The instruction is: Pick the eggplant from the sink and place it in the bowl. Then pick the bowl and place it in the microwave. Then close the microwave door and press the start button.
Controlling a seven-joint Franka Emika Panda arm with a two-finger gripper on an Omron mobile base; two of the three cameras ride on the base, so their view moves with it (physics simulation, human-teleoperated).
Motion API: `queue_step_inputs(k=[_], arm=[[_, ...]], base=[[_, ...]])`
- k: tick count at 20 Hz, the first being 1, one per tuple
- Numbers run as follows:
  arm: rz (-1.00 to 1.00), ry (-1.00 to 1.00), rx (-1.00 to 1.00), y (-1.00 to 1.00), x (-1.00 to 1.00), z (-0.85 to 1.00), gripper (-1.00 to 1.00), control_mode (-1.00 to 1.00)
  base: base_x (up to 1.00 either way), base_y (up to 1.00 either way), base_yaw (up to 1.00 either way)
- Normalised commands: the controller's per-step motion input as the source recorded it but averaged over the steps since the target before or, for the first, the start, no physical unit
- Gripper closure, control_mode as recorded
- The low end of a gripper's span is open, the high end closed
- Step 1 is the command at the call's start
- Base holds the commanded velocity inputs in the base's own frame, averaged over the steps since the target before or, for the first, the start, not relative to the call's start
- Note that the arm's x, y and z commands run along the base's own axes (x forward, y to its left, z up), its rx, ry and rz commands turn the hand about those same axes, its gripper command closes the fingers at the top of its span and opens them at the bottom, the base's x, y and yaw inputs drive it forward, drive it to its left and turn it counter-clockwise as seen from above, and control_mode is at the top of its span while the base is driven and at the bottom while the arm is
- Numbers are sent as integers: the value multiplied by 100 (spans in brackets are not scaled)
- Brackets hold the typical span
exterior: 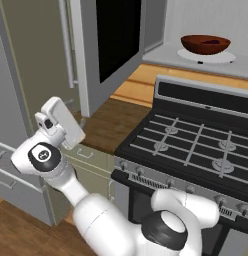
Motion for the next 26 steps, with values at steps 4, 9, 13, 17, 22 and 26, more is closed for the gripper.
queue_step_inputs(k=[4,9,13,17,22,26], arm=[[-4,-11,0,-9,0,30,-100,-100],[-2,-23,5,-25,-4,59,-100,-100],[0,-20,6,-26,-17,57,-100,-100],[0,-21,14,-80,-56,45,-100,-100],[0,-22,15,-91,-72,40,-100,-100],[0,-18,15,-95,-65,35,-100,-100]], base=[[0,0,0],[0,0,0],[0,0,0],[0,0,0],[0,0,0],[0,0,0]])
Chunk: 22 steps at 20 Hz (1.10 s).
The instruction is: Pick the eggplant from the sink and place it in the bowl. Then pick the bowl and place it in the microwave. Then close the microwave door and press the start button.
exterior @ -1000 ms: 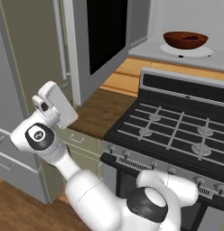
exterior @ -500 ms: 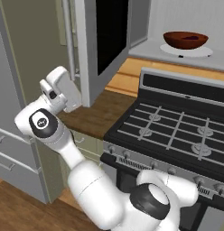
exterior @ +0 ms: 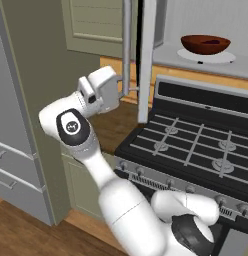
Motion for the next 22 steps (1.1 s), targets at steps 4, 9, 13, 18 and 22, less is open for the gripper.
queue_step_inputs(k=[4,9,13,18,22], arm=[[0,-21,18,-94,-56,31,-100,-100],[0,-13,19,-82,-13,31,-100,-100],[0,-7,15,-72,0,22,-100,-100],[0,-3,16,-79,4,16,-100,-100],[0,-1,14,-76,19,1,-100,-100]], base=[[0,0,0],[0,0,0],[0,0,0],[0,0,0],[0,0,0]])
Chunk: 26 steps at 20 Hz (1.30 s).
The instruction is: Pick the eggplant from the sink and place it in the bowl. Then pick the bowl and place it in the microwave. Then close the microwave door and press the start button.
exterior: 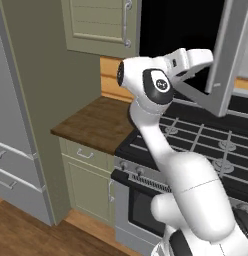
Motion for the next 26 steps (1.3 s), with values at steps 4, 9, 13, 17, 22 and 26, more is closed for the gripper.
queue_step_inputs(k=[4,9,13,17,22,26], arm=[[0,-1,13,-70,32,0,-100,-100],[0,-2,13,-70,38,0,-100,-100],[0,-5,13,-68,35,0,-100,-100],[5,-28,16,-55,18,0,-100,-100],[11,-42,22,-40,30,0,-100,-100],[5,-18,17,-22,51,0,-100,-100]], base=[[0,0,0],[0,0,0],[0,0,0],[0,0,0],[0,0,0],[0,0,0]])
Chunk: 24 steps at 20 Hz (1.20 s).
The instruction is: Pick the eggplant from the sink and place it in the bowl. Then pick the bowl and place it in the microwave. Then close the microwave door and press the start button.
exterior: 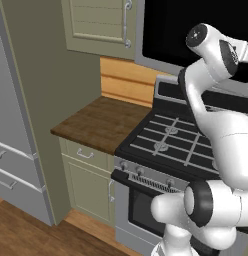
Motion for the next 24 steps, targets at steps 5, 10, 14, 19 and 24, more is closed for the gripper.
queue_step_inputs(k=[5,10,14,19,24], arm=[[5,-4,11,-16,58,0,-100,-100],[9,-22,12,-34,48,0,-100,-100],[9,-30,12,-39,57,-1,-100,-100],[6,-28,11,-40,77,-5,-100,-100],[5,-23,9,-37,78,-12,-100,-100]], base=[[0,0,0],[0,0,0],[0,0,0],[0,0,0],[0,0,0]])
